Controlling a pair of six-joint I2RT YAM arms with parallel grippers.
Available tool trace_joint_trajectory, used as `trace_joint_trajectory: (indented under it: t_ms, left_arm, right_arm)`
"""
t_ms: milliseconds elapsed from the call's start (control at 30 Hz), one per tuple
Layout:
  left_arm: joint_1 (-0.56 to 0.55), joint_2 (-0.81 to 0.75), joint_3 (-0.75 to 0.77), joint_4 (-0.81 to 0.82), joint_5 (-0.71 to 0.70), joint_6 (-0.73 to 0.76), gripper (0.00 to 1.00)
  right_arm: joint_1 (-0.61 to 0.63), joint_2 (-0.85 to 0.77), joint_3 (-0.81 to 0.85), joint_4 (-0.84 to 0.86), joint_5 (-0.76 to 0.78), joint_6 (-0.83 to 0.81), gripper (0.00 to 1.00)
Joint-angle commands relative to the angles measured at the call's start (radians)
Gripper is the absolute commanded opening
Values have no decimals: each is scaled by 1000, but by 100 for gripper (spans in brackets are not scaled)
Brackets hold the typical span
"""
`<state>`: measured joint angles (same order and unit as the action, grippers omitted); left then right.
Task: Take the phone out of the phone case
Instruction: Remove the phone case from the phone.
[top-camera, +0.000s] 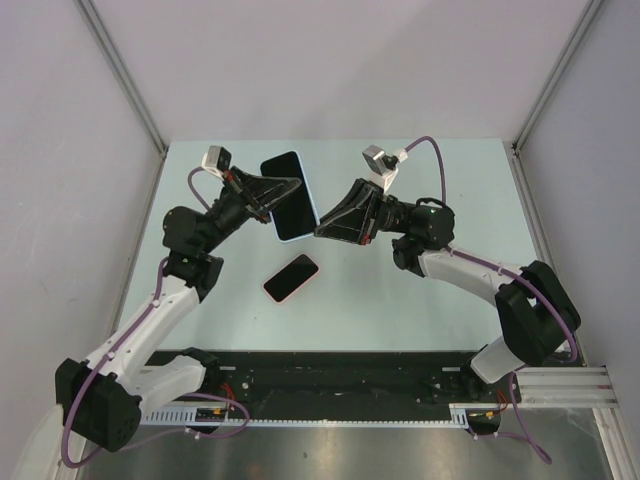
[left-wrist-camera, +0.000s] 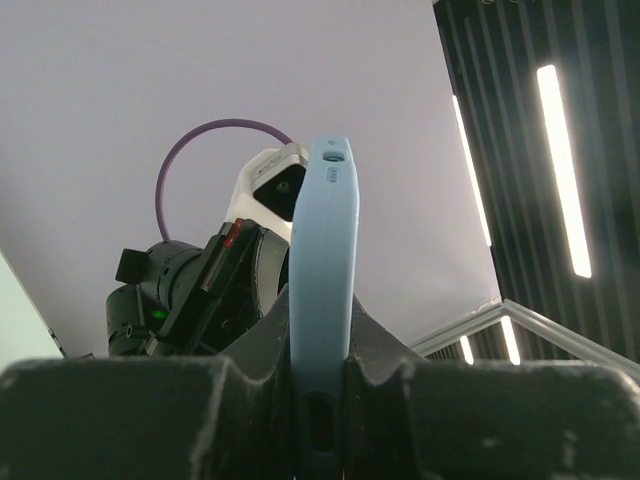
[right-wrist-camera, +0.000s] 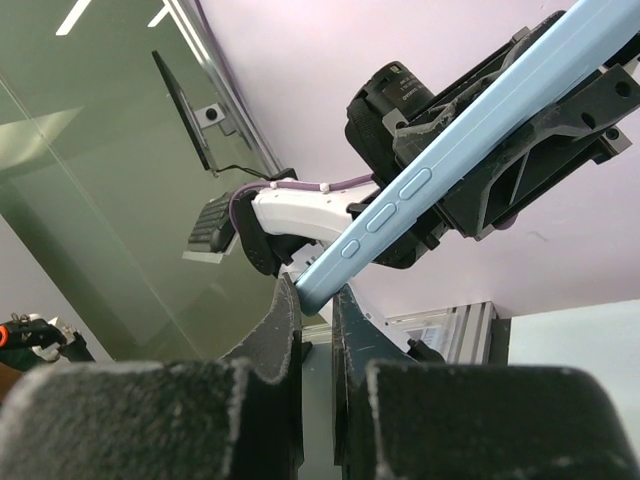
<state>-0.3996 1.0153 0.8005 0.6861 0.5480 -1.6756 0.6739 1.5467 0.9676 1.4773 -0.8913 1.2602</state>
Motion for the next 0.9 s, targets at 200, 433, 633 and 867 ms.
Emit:
trace_joint_trajectory:
  t_ms: [200,433,633,867]
  left_arm:
    - [-100,-26,82,154,53,-173,0]
    - [-110,-6,72,201,58,-200,0]
    - [-110,6,57,242,55,-226,0]
    - [-111,26,60,286,66,-249,0]
  right_arm:
    - [-25,75,8,126,-57,-105,0]
    - [-39,78,8,123,-86,-105,0]
    - [-50,75,8,123,-127,-101,0]
    - [-62,89,8,123,-164,-87,0]
